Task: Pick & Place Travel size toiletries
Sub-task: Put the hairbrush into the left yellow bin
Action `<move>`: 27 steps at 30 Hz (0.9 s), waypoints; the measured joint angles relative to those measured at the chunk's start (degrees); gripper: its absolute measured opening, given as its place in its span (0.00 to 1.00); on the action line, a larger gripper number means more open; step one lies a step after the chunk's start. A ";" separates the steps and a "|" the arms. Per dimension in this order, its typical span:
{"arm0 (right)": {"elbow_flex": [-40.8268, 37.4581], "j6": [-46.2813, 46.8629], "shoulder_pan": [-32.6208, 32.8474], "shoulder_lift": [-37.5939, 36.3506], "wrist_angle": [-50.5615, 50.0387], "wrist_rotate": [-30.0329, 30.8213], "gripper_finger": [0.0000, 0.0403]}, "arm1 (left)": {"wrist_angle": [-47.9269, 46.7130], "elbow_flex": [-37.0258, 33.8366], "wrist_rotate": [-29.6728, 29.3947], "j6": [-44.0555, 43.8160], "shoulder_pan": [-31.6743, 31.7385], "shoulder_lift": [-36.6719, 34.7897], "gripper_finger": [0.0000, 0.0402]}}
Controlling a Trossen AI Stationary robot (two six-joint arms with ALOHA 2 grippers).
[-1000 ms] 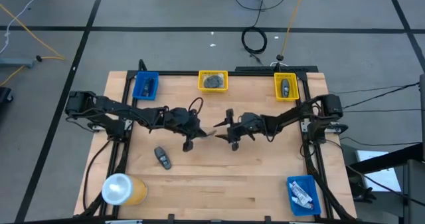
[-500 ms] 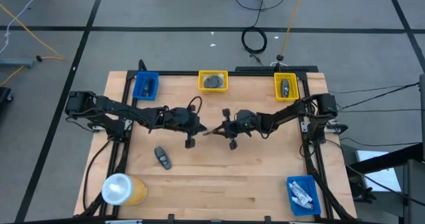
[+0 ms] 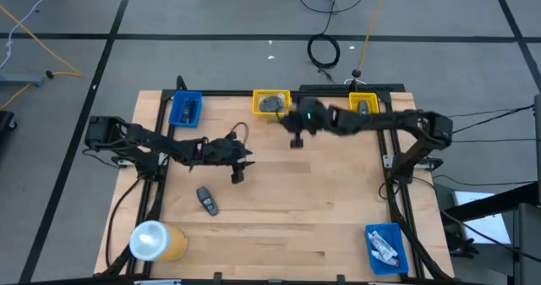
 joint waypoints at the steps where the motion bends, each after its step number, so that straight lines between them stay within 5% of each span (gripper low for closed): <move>1: 2.67 -1.24 -1.34 0.72 -2.25 -0.09 0.08 | 5.30 -1.89 -0.15 -0.19 -0.08 0.09 0.43; 8: 17.08 -9.68 -8.84 10.92 -8.91 -0.59 0.06 | 24.06 -10.91 -10.41 -2.36 -0.11 0.14 0.45; 20: 22.35 -9.27 -14.28 18.97 -12.15 -15.48 0.07 | 24.24 -12.50 -13.65 -3.30 0.00 0.16 0.45; 27: 22.25 -9.07 -14.50 18.97 -13.20 -15.61 0.08 | 24.27 -12.52 -14.07 -3.32 0.00 0.16 0.45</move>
